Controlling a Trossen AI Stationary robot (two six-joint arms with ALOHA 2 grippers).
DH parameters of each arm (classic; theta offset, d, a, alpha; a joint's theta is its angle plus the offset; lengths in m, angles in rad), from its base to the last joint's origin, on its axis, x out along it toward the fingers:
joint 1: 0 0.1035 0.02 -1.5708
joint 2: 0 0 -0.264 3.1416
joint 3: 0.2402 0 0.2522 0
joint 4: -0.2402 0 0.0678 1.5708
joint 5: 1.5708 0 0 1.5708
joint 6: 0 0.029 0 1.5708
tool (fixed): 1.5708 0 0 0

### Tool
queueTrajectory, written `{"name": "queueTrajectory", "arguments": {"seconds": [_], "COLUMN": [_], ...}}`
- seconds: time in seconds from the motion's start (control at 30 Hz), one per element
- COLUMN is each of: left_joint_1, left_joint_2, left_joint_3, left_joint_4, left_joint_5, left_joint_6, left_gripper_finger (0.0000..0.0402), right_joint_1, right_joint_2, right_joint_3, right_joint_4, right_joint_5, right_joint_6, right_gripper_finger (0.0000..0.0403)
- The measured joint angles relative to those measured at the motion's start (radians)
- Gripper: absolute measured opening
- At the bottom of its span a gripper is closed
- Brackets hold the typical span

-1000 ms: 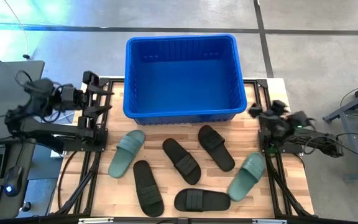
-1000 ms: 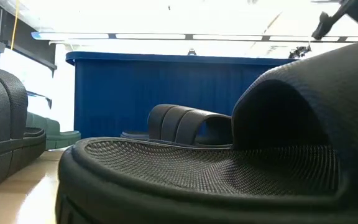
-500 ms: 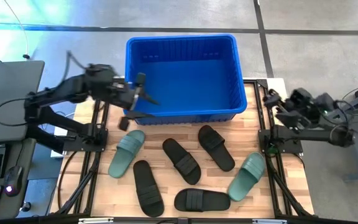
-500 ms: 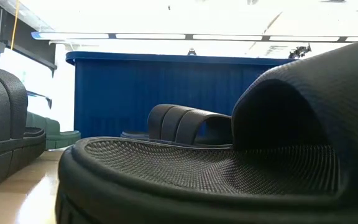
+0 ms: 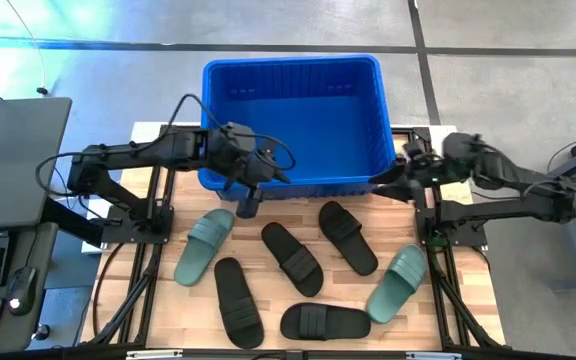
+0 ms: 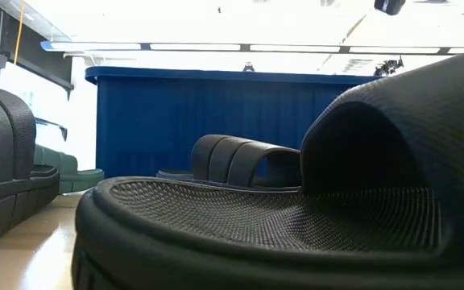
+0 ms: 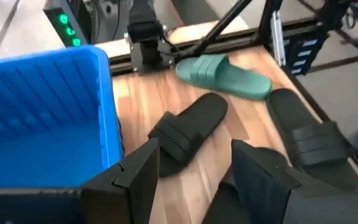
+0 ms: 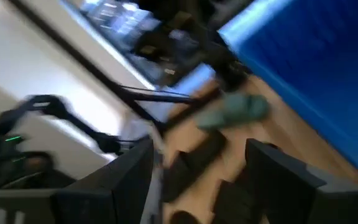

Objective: Pick and place slides into bin
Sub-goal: Put the black slide into the blue bin

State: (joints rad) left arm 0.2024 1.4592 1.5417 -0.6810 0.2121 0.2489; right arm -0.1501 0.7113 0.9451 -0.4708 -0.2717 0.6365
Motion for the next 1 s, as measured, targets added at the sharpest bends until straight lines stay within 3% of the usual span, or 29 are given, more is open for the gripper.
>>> {"name": "queueTrajectory", "arguments": {"seconds": [0.1, 0.2, 0.3, 0.4, 0.5, 0.57, 0.63, 0.7, 0.8, 0.9, 1.0], "left_joint_1": [0.0, 0.0, -0.023, -0.066, -0.136, -0.19, -0.246, -0.3, -0.369, -0.427, -0.475], "left_joint_2": [0.02, 0.015, -0.015, -0.035, -0.036, -0.036, -0.035, -0.033, -0.035, -0.035, -0.035], "left_joint_3": [-0.001, 0.0, 0.0, 0.04, 0.13, 0.187, 0.228, 0.273, 0.346, 0.39, 0.41], "left_joint_4": [-0.02, -0.022, -0.043, -0.118, -0.261, -0.322, -0.362, -0.403, -0.479, -0.529, -0.535], "left_joint_5": [0.035, 0.025, -0.113, -0.291, -0.449, -0.535, -0.596, -0.648, -0.723, -0.781, -0.815], "left_joint_6": [0.029, 0.035, 0.036, 0.05, 0.042, 0.009, -0.024, -0.056, -0.114, -0.172, -0.198], "left_gripper_finger": [0.0184, 0.0184, 0.0184, 0.0184, 0.0184, 0.0184, 0.0184, 0.0184, 0.0184, 0.0184, 0.0184], "right_joint_1": [0.0, 0.0, 0.03, 0.121, 0.24, 0.323, 0.412, 0.503, 0.623, 0.722, 0.804], "right_joint_2": [0.048, 0.097, 0.137, 0.171, 0.203, 0.22, 0.238, 0.262, 0.321, 0.395, 0.502], "right_joint_3": [0.0, 0.0, 0.0, 0.0, 0.015, 0.053, 0.104, 0.16, 0.235, 0.252, 0.252], "right_joint_4": [-0.053, -0.065, -0.01, 0.198, 0.453, 0.482, 0.385, 0.182, -0.162, -0.354, -0.491], "right_joint_5": [0.045, 0.054, -0.008, -0.073, -0.073, -0.038, 0.061, 0.208, 0.416, 0.494, 0.497], "right_joint_6": [0.075, 0.044, 0.03, 0.048, 0.035, 0.004, -0.042, -0.057, 0.051, 0.208, 0.232], "right_gripper_finger": [0.0245, 0.0245, 0.0245, 0.0245, 0.0245, 0.0245, 0.0245, 0.0245, 0.0245, 0.0245, 0.0245]}}
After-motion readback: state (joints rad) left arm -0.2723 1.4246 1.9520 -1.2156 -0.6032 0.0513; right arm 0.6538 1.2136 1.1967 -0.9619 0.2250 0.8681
